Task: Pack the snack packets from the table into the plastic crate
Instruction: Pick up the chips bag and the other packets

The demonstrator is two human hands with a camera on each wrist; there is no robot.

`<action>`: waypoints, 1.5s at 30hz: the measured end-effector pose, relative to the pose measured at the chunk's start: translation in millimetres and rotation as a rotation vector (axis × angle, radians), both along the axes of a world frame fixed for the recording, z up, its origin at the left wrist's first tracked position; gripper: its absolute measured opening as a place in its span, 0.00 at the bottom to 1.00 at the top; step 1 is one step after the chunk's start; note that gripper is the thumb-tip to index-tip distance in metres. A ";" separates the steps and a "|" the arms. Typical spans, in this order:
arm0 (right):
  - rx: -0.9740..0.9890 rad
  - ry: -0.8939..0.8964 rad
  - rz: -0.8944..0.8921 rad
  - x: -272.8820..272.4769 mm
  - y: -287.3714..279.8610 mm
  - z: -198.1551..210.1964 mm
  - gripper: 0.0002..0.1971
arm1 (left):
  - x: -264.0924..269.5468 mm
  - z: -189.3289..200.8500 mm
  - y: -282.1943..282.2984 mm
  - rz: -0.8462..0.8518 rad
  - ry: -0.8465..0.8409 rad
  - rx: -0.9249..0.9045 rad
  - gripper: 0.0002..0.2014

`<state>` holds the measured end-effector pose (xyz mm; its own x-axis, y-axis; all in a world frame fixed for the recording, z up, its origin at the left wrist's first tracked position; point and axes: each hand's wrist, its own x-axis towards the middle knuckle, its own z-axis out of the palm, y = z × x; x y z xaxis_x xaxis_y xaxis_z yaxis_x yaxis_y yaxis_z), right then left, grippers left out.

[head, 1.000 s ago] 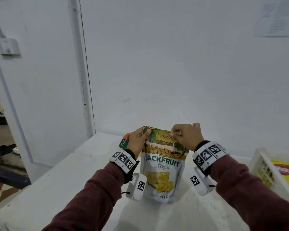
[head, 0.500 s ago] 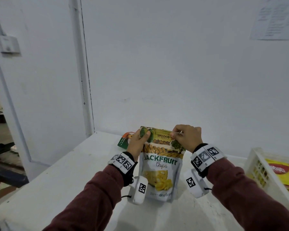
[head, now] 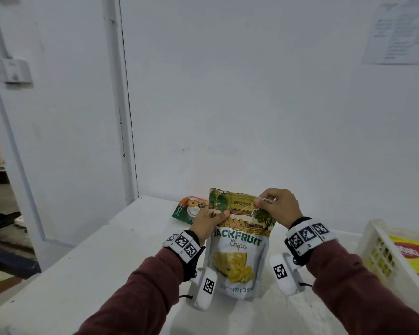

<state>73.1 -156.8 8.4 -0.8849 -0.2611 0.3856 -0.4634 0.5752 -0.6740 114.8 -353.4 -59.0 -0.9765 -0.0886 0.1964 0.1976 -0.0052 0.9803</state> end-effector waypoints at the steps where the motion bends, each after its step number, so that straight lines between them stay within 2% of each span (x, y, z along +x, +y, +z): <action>1: -0.081 -0.047 0.030 -2.1 0.1 -2.5 0.11 | 0.5 -0.1 0.0 -0.002 -0.006 0.016 0.06; 4: -0.217 -0.173 0.140 -0.2 1.3 -5.1 0.06 | 1.2 -1.2 -3.3 -0.001 -0.027 0.035 0.14; 7: -0.289 -0.202 0.174 -0.4 2.3 -10.2 0.09 | 5.1 1.0 -4.2 -0.076 -0.067 0.012 0.15; 8: -0.299 -0.182 0.161 -2.5 2.5 -12.4 0.10 | 6.0 -0.1 -4.2 -0.108 -0.094 -0.001 0.17; 10: -0.314 -0.174 0.136 -6.1 2.3 -15.6 0.11 | 8.6 -3.6 -5.8 -0.180 -0.208 -0.079 0.28; 11: -0.338 -0.198 0.128 -7.8 1.7 -17.3 0.11 | 11.0 -5.6 -7.2 -0.234 -0.267 -0.130 0.29; 14: -0.473 -0.337 0.122 -9.3 -1.3 -21.1 0.10 | 14.0 -14.2 -12.3 -0.360 -0.322 -0.188 0.10; 17: -0.579 -0.508 0.137 -1.5 -4.0 -22.3 0.09 | 17.3 -14.1 -12.5 -0.340 -0.268 -0.141 0.09; 19: -0.555 -0.595 0.183 3.2 -3.6 -27.3 0.17 | 17.4 -15.4 -11.2 -0.298 -0.251 -0.137 0.11; 21: -0.404 -0.672 0.250 6.6 -2.5 -38.2 0.29 | 15.0 -18.9 -10.2 -0.253 -0.255 -0.099 0.17; 24: -0.284 -0.776 0.436 13.0 -5.4 -57.7 0.44 | 12.7 -22.6 -6.4 -0.187 -0.219 0.009 0.14; 25: -0.317 -0.782 0.505 14.8 -7.0 -63.0 0.46 | 11.7 -21.5 -4.8 -0.167 -0.214 0.041 0.16; 28: -0.489 -0.778 0.586 19.3 -9.6 -70.7 0.42 | 5.3 -19.2 -3.1 -0.121 -0.199 0.062 0.41; 29: -0.557 -0.772 0.585 17.7 -9.3 -73.0 0.42 | 4.6 -18.5 -2.5 -0.122 -0.202 0.084 0.46; 32: -0.699 -0.708 0.500 8.4 -8.1 -76.8 0.49 | 0.9 -22.5 -3.3 -0.146 -0.225 0.213 0.55; 34: -0.745 -0.661 0.442 2.6 -7.1 -77.9 0.52 | 6.2 -21.2 2.5 -0.227 -0.222 0.230 0.52; 37: -0.731 -0.624 0.418 1.5 -7.9 -77.6 0.51 | 12.4 -22.7 12.0 -0.372 -0.206 0.224 0.46; 42: -0.722 -0.658 0.398 2.8 -9.6 -84.7 0.50 | 11.0 -25.8 13.4 -0.326 -0.180 0.147 0.41; 45: -0.722 -0.645 0.311 1.7 -9.2 -92.0 0.55 | 9.0 -23.7 15.9 -0.295 -0.193 0.072 0.35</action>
